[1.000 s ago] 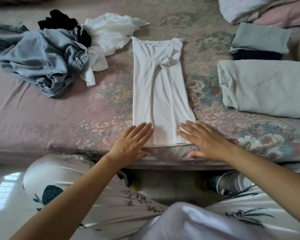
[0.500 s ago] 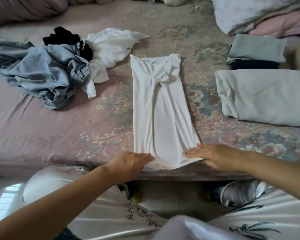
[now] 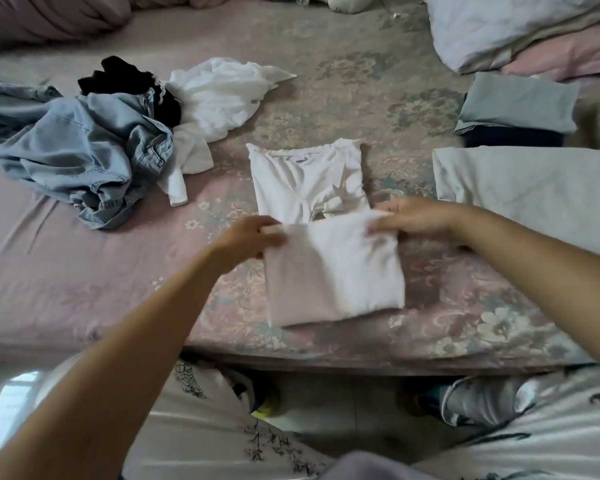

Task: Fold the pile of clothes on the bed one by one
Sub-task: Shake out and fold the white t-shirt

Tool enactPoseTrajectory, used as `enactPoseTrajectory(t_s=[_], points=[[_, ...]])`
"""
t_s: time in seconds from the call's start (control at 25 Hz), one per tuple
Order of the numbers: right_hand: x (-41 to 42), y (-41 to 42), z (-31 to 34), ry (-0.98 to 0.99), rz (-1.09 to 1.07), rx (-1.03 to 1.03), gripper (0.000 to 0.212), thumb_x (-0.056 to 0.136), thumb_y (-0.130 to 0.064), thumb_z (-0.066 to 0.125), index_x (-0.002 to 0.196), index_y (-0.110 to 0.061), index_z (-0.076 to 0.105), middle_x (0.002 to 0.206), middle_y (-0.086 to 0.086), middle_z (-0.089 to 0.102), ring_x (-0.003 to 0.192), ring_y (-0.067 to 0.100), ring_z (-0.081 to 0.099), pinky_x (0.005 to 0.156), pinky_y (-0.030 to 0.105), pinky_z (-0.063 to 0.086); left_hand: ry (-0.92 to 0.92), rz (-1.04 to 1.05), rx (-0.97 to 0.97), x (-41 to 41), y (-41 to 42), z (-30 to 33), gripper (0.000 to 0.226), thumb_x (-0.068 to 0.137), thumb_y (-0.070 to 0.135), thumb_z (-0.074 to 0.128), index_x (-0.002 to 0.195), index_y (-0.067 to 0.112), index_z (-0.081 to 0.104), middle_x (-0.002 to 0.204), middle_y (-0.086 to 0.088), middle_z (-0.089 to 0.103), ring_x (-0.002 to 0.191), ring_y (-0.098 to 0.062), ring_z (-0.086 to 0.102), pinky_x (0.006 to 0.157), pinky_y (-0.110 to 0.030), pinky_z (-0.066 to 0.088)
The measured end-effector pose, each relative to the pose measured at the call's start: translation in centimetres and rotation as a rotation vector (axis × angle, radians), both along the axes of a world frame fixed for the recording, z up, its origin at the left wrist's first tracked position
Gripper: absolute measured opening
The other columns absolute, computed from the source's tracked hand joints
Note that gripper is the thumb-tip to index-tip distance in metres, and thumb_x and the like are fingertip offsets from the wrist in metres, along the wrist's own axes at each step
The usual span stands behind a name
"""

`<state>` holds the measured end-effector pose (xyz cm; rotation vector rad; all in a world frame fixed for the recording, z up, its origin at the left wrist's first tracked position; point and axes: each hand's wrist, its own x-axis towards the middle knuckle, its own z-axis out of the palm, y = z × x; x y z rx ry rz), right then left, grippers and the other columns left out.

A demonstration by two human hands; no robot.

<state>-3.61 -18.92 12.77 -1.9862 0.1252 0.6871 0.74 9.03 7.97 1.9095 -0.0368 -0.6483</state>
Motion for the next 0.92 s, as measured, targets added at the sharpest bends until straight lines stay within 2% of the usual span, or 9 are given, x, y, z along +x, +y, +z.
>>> enactPoseTrajectory(t_s=[0.08,0.16,0.28,0.36,0.48,0.6,0.72,0.8,0.92], points=[[1.9,0.3,-2.7,-0.185,-0.339,-0.038,0.023,0.091,-0.023,0.063,0.110,-0.011,0.061,0.095,0.001,0.062,0.067,0.005,0.055,0.051,0.014,0.040,-0.022,0.277,-0.005,1.4,-0.8,-1.9,0.025,0.087,0.013,0.066,0.111,0.012,0.058,0.101,-0.009,0.062,0.086,-0.020,0.058,0.055,-0.019,0.051],[2.1,0.5,-5.5,-0.162,-0.467,-0.119,0.025,0.089,-0.025,0.065,0.104,-0.004,0.063,0.080,0.003,0.057,0.062,0.013,0.050,0.050,0.021,0.034,-0.070,0.423,0.098,1.1,-1.8,-2.9,0.023,0.087,0.020,0.066,0.107,0.011,0.057,0.092,-0.005,0.060,0.073,-0.015,0.055,0.043,-0.017,0.044],[1.4,0.6,-7.4,-0.111,-0.451,-0.216,0.023,0.087,-0.020,0.067,0.073,-0.009,0.052,0.070,0.007,0.046,0.064,0.017,0.045,0.052,0.029,0.027,-0.157,0.351,0.242,0.0,-2.4,-3.1,0.025,0.087,0.020,0.065,0.069,0.011,0.052,0.065,-0.001,0.052,0.056,-0.014,0.047,0.048,-0.026,0.036],[1.2,0.9,-7.1,-0.199,-0.485,-0.082,0.014,0.089,-0.015,0.063,0.082,-0.004,0.057,0.079,0.010,0.053,0.074,0.019,0.051,0.060,0.030,0.036,-0.216,0.361,0.242,-0.2,-2.3,-3.2,0.028,0.090,0.020,0.061,0.069,0.006,0.048,0.066,-0.005,0.049,0.061,-0.019,0.045,0.056,-0.030,0.035],[2.6,0.8,-6.3,-0.299,-0.552,0.081,0.020,0.093,-0.019,0.058,0.095,0.000,0.056,0.099,0.024,0.064,0.087,0.029,0.061,0.077,0.041,0.049,-0.356,0.448,0.033,1.3,-2.4,-2.5,0.017,0.094,0.019,0.055,0.087,0.004,0.050,0.077,-0.007,0.048,0.070,-0.016,0.044,0.065,-0.032,0.038],[7.8,0.7,-5.2,-0.314,-0.654,0.190,0.014,0.091,-0.022,0.058,0.091,-0.008,0.061,0.098,0.021,0.066,0.088,0.026,0.061,0.088,0.049,0.050,-0.278,0.526,-0.259,6.3,-3.0,-0.5,0.007,0.095,0.016,0.055,0.091,0.010,0.057,0.080,-0.002,0.058,0.071,-0.012,0.053,0.066,-0.024,0.047],[14.4,0.7,-4.1,-0.342,-0.775,0.336,0.012,0.091,-0.017,0.059,0.080,-0.013,0.062,0.090,0.011,0.065,0.083,0.022,0.060,0.080,0.037,0.051,-0.168,0.588,-0.385,13.3,-3.6,0.2,0.014,0.092,0.018,0.060,0.080,0.012,0.060,0.074,-0.003,0.060,0.065,-0.013,0.056,0.062,-0.028,0.048],[17.3,0.5,-4.9,-0.382,-0.815,0.158,0.024,0.091,-0.018,0.059,0.068,-0.014,0.054,0.076,0.009,0.059,0.066,0.018,0.054,0.065,0.027,0.044,-0.201,0.560,-0.124,16.3,-4.0,-0.6,0.028,0.094,0.019,0.057,0.067,0.012,0.055,0.064,-0.002,0.053,0.056,-0.012,0.049,0.056,-0.025,0.043],[18.8,0.3,-8.1,-0.323,-0.626,-0.315,0.045,0.092,-0.021,0.055,0.053,-0.016,0.034,0.053,0.003,0.036,0.053,0.021,0.035,0.053,0.030,0.027,-0.239,0.537,0.291,17.0,-4.8,-3.4,0.039,0.094,0.016,0.049,0.056,0.014,0.041,0.063,-0.007,0.046,0.060,-0.020,0.041,0.061,-0.026,0.031]])
